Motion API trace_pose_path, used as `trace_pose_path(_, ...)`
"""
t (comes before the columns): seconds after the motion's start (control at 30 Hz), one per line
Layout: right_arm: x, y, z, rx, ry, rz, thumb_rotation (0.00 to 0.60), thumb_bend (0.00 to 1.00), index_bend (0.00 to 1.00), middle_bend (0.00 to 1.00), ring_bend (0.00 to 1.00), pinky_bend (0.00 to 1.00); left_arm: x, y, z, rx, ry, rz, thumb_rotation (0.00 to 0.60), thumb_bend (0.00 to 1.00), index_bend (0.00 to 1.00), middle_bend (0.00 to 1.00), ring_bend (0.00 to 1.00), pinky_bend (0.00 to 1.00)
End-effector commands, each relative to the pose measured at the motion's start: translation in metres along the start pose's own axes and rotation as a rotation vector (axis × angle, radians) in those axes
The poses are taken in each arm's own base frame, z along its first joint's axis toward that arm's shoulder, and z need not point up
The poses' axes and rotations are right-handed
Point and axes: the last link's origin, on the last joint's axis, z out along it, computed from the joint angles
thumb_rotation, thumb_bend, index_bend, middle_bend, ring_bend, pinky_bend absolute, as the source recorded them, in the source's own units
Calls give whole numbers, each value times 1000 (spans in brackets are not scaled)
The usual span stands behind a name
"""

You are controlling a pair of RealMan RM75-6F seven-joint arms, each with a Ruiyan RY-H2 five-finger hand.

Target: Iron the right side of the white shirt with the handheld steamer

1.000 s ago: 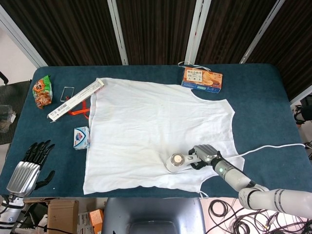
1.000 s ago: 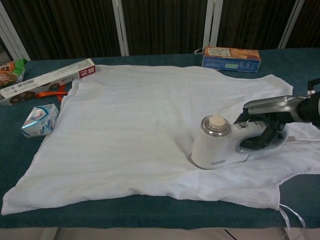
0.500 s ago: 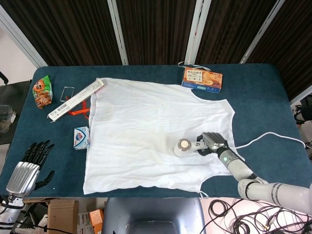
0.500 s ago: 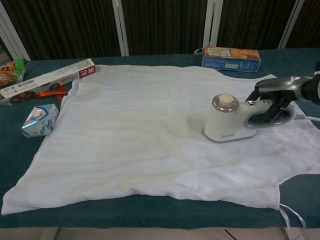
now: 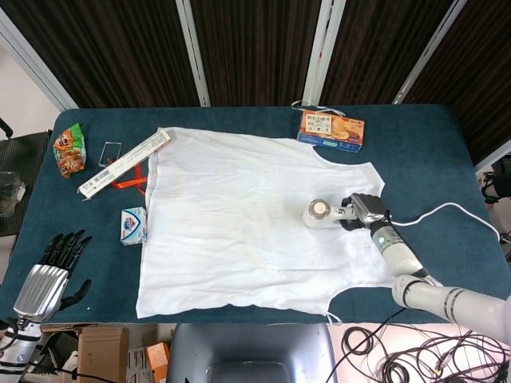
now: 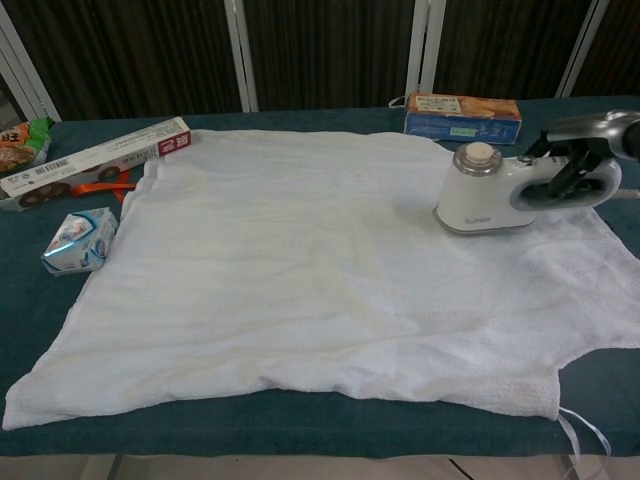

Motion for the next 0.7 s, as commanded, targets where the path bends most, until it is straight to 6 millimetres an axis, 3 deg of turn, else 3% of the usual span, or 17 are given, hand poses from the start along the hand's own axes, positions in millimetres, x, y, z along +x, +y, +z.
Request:
trace_pose_path(0.03,2,1,4,-10,9,6,600,920,1000,1000,1000,1000,0,0,0,0,-1,1,600,366,0,13,15,9)
trace_pose_path(0.17,2,2,26,-50,10,29,600,920,1000,1000,1000,1000,-2,1,2,-2,-6,2,600,366,0,13,15,9)
trace_pose_path(0.27,-2,1,31,-53,-4,16,600,920,1000,1000,1000,1000,-1,0,2,0,-3,2,600,365,0,13,15,9)
trace_pose_path(0.5,-5,0,27,-47,-34,10,600,920,1000,1000,1000,1000,-1,0,3,-6,-6,-1,600,365,0,13,15,9)
trace_pose_path(0.7,-13,0,13,-18,-69,-31,600,920,1000,1000,1000,1000,-1,1,3,-8,-4,-1,600,366,0,13,15,9)
